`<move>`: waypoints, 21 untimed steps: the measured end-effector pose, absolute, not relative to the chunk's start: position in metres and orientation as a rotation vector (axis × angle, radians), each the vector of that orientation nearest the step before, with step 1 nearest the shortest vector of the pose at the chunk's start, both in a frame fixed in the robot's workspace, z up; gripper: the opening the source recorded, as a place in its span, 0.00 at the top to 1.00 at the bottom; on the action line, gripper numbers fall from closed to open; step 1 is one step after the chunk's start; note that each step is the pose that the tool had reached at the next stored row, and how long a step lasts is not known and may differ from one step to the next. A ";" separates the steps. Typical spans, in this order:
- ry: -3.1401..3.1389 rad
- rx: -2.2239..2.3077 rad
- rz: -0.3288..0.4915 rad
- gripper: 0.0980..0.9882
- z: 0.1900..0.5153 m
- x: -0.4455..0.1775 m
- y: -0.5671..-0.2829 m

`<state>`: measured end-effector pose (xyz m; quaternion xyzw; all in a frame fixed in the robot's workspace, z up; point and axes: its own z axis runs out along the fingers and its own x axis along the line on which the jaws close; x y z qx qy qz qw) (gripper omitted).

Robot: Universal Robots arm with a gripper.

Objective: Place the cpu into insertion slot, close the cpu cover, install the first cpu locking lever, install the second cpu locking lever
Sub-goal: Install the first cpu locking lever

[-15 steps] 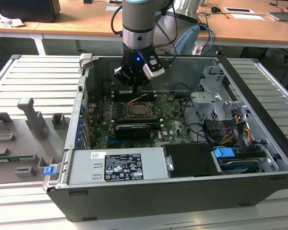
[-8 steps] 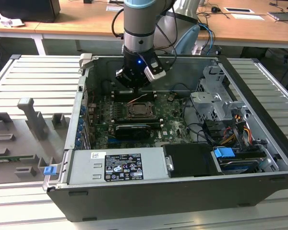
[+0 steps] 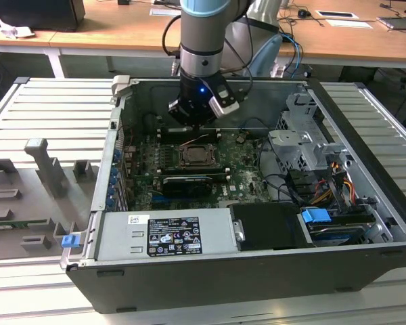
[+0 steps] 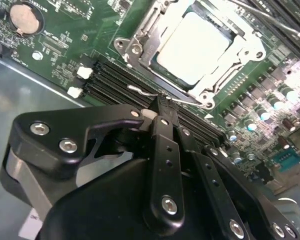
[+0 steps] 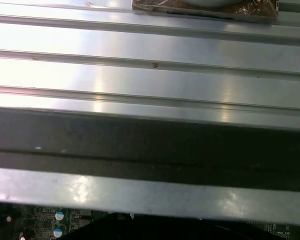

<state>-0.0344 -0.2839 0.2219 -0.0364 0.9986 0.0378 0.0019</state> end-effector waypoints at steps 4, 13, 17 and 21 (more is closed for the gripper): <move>3.134 -0.114 0.119 0.99 0.220 -0.028 -0.283; 3.134 -0.114 0.119 0.99 0.211 -0.019 -0.281; 3.134 -0.114 0.119 0.99 0.207 -0.019 -0.281; 3.134 -0.115 0.115 0.99 0.205 -0.019 -0.281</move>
